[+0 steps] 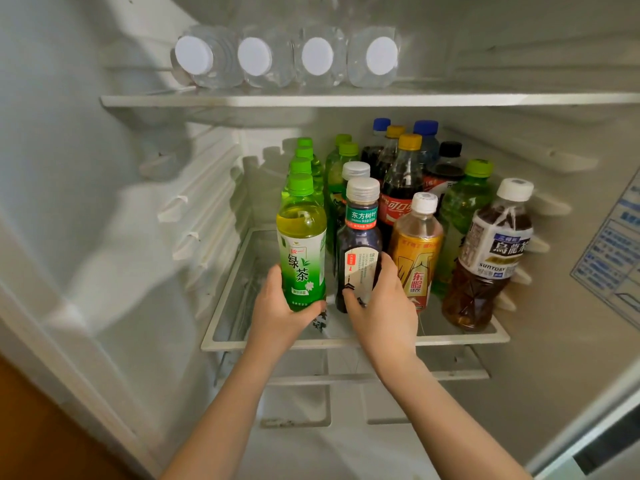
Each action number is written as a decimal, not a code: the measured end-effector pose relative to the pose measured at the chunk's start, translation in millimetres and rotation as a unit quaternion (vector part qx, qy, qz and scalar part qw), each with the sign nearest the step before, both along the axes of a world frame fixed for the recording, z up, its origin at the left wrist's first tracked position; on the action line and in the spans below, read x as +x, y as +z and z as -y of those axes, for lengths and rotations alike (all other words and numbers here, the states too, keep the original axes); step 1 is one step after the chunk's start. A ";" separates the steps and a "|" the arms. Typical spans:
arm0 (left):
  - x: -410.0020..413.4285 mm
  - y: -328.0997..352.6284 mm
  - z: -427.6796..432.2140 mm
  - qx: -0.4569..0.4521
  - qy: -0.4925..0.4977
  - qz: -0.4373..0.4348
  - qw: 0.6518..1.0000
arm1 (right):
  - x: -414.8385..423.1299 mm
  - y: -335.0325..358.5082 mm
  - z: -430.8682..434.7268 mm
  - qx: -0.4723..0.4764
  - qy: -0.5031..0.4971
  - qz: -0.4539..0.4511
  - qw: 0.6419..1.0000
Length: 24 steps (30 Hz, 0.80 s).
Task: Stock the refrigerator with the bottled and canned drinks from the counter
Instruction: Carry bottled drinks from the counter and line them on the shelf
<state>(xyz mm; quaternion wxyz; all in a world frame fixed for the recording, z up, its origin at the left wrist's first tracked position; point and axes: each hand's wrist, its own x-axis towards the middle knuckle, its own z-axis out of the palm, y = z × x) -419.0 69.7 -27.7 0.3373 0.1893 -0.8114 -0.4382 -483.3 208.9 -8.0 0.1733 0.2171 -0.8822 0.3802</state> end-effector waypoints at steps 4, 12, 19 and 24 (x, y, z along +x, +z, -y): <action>0.1 0.3 -0.9 0.010 0.003 0.013 1.000 | 5.0 3.7 -12.0 -0.013 0.019 -0.032 0.999; 1.2 3.6 -3.0 -0.011 0.003 0.028 1.000 | -5.1 13.6 -48.7 -0.112 -0.041 -0.075 0.990; -0.2 1.6 -3.5 -0.044 0.016 0.031 0.998 | -13.6 -5.4 -36.4 -0.158 -0.076 0.070 0.982; -1.3 0.9 -5.1 -0.046 0.027 0.033 0.998 | -20.7 -9.4 -35.3 -0.136 -0.083 0.049 0.986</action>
